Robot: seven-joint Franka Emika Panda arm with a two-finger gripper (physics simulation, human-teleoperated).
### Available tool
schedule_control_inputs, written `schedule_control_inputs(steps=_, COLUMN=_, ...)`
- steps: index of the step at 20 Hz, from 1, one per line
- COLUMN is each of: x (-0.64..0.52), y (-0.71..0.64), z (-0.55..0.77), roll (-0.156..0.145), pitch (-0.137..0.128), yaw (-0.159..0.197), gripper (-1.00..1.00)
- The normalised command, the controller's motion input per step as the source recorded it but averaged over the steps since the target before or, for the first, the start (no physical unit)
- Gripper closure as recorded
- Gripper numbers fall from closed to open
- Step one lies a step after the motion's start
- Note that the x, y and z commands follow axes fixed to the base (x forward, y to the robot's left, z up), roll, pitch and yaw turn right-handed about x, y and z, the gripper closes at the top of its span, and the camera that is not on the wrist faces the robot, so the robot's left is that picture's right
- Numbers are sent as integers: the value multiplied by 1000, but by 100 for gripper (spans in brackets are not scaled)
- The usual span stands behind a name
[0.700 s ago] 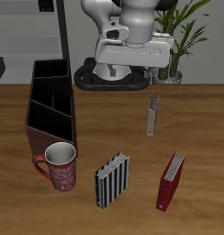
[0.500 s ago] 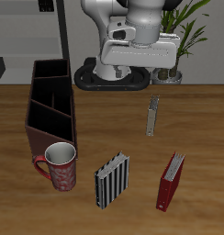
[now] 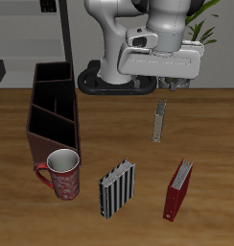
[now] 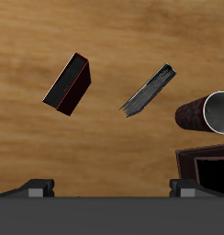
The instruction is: Place the red book into the right desk caddy's left compartment and place the red mug into the right desk caddy's right compartment
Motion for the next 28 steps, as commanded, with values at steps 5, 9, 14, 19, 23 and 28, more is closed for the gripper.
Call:
schedule_control_inputs(steps=5, x=252, y=265, z=-89, roll=-5, pitch=-2, yaw=13, gripper=-100)
schedule_control_inputs(steps=9, x=356, y=342, z=-198, roll=5, pitch=11, yaw=23, gripper=-100)
schedule_control_inputs(steps=14, x=247, y=395, z=-178, roll=28, pitch=6, yaw=-16, gripper=-100)
schedule_control_inputs(steps=19, x=113, y=314, z=-153, roll=34, pitch=-28, yaw=29, gripper=-100)
schedule_control_inputs(steps=23, x=155, y=250, z=-100, roll=32, pitch=-6, yaw=-4, gripper=-100)
schedule_control_inputs(steps=28, x=190, y=233, z=-36, roll=17, pitch=-21, yaw=-15, gripper=-100)
